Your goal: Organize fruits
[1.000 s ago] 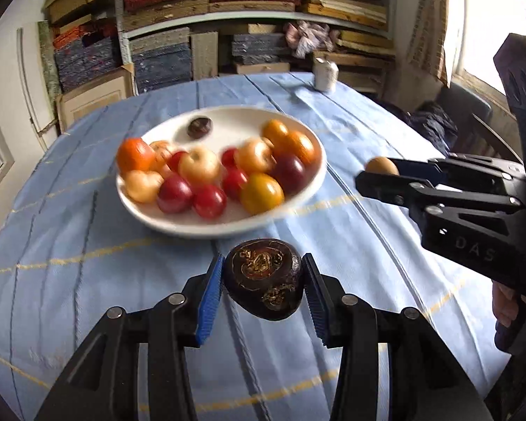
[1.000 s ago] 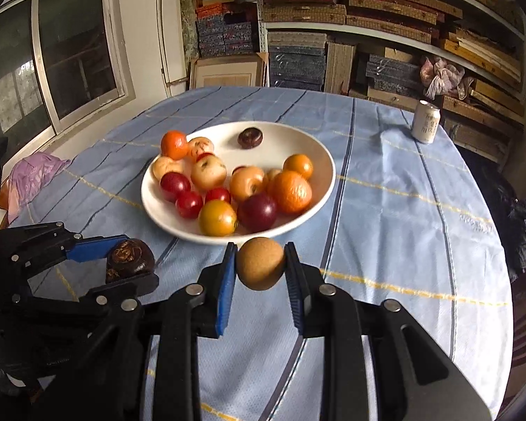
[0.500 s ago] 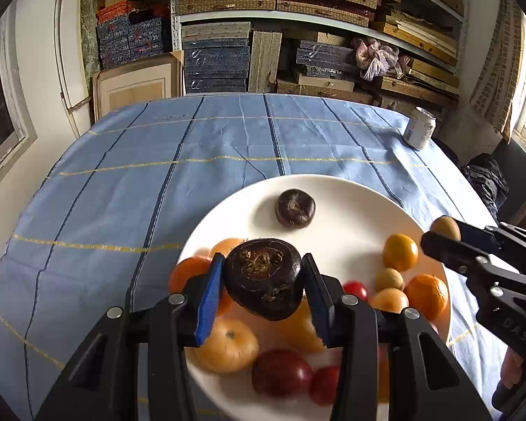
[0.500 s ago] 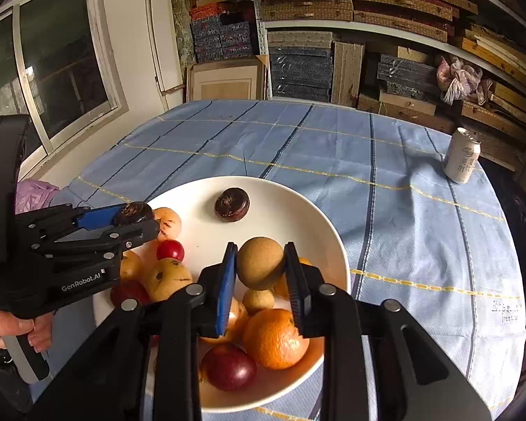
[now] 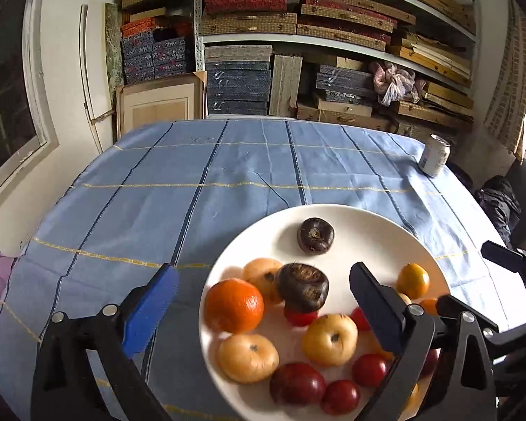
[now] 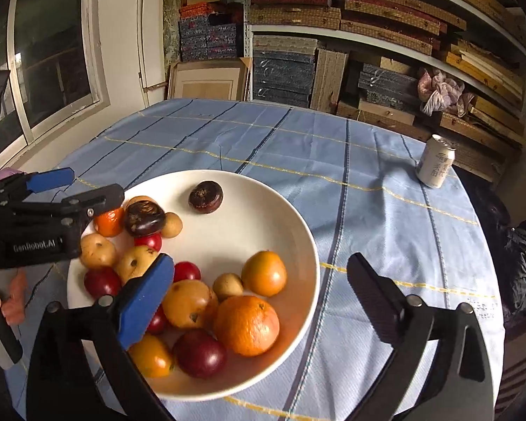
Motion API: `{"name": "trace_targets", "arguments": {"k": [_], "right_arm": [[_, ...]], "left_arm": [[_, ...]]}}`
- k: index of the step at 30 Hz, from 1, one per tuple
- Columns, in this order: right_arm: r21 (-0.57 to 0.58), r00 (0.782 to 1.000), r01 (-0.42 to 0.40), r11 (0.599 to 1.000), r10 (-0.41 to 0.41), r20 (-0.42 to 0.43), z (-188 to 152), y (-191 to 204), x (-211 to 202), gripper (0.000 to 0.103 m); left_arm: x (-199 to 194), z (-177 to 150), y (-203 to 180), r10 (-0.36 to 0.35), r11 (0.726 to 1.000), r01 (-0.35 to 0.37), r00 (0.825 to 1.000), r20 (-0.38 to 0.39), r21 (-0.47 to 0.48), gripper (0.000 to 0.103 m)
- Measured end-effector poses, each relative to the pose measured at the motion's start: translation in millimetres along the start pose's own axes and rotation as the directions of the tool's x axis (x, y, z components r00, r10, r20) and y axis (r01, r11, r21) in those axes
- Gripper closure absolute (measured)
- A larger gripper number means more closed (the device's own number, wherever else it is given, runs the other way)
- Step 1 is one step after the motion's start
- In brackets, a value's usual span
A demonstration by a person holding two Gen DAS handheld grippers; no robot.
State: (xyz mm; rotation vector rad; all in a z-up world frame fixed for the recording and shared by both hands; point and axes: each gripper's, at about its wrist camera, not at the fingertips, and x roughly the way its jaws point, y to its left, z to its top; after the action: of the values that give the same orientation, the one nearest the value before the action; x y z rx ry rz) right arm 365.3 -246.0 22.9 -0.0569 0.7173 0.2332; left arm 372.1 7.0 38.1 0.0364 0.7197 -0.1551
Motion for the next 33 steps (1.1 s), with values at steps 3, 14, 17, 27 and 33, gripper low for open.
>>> {"name": "trace_targets", "arguments": {"k": [3, 14, 17, 27, 33], "right_arm": [[0.010, 1.000, 0.030, 1.000, -0.029, -0.004, -17, 1, -22, 0.004], [0.116, 0.984, 0.181, 0.977, -0.179, -0.025, -77, 12, -80, 0.004], [0.207, 0.990, 0.141, 0.968, -0.136, -0.034, -93, 11, -96, 0.004], [0.170, 0.985, 0.171, 0.970, -0.170, -0.021, -119, 38, -124, 0.004], [0.134, 0.981, 0.193, 0.972, -0.193, -0.010, -120, 50, -127, 0.004]], "left_arm": [[-12, -5, 2, -0.010, 1.000, 0.009, 0.999, -0.039, -0.019, 0.004], [-91, -63, 0, -0.070, 0.998, 0.070, 0.997, 0.012, -0.001, 0.004], [-110, -83, -4, -0.012, 1.000, 0.011, 0.999, 0.041, 0.021, 0.004], [-123, -126, -19, -0.015, 0.999, 0.015, 1.000, 0.003, 0.049, 0.004], [-132, -132, -19, -0.003, 0.999, 0.003, 1.000, 0.013, 0.047, 0.004]]}}
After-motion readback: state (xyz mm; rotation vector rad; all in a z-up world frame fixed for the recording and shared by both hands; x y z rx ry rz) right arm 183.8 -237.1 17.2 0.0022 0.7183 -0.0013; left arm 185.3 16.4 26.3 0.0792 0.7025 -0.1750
